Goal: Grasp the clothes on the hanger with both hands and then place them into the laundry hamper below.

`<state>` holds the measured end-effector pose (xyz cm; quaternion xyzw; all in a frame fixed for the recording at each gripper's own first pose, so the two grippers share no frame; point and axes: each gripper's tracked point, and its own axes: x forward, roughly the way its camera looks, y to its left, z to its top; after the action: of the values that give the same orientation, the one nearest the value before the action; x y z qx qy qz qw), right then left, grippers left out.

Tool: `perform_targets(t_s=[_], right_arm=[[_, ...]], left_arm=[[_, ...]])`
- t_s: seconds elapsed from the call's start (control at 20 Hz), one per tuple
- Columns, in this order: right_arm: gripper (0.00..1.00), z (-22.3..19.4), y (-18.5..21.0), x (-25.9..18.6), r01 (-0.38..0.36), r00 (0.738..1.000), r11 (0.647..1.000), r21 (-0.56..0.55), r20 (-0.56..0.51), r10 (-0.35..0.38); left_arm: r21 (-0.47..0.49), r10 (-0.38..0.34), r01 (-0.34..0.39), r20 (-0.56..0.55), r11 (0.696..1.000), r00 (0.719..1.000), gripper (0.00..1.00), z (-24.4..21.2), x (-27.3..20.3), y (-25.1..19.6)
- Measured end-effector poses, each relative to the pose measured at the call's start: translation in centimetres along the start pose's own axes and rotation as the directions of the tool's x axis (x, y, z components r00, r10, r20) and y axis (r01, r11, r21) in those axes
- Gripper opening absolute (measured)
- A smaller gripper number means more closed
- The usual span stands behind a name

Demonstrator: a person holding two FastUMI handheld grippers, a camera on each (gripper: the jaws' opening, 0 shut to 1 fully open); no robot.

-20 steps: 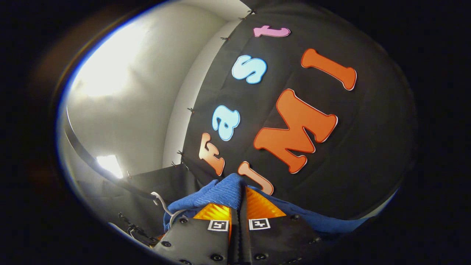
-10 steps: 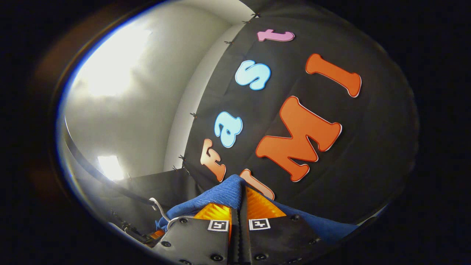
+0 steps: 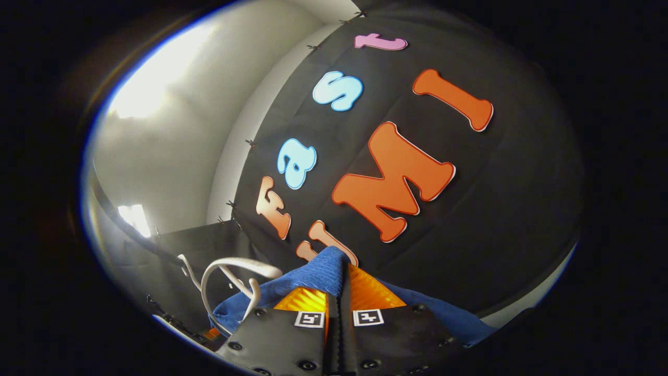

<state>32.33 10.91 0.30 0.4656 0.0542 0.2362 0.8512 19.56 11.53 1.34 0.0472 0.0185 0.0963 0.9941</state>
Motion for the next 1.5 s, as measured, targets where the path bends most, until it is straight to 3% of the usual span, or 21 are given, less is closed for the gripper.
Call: perform_targets(t_s=[0.4, 0.8, 0.95, 1.2, 1.5], right_arm=[[0.06, -3.5, -2.6, -3.5, 0.058, 0.998, 0.998, 0.027, -0.035, -0.057], [0.07, -6.8, -4.6, -8.1, 0.126, 0.988, 0.992, -0.026, -0.089, -0.128], [0.06, -8.5, -4.6, -9.3, 0.129, 0.985, 0.991, -0.021, -0.114, -0.131], [0.06, -11.3, -5.3, -11.1, 0.152, 0.975, 0.987, -0.060, -0.157, -0.160], [0.07, -14.0, -4.5, -12.3, 0.159, 0.960, 0.975, -0.157, -0.204, -0.189]], left_arm=[[0.000, -0.012, 0.012, -0.028, 1.000, 1.000, 0.00, -3.3, -3.7, -0.2], [-0.040, -0.017, 0.013, -0.117, 0.999, 0.993, 0.00, -8.0, -7.4, 0.2], [-0.100, -0.067, 0.048, -0.194, 0.994, 0.979, 0.00, -11.2, -8.9, -1.4], [-0.097, -0.114, 0.094, -0.231, 0.991, 0.966, 0.00, -13.9, -10.2, -4.3], [-0.106, -0.208, 0.188, -0.222, 0.976, 0.953, 0.00, -13.1, -11.6, -9.5]])
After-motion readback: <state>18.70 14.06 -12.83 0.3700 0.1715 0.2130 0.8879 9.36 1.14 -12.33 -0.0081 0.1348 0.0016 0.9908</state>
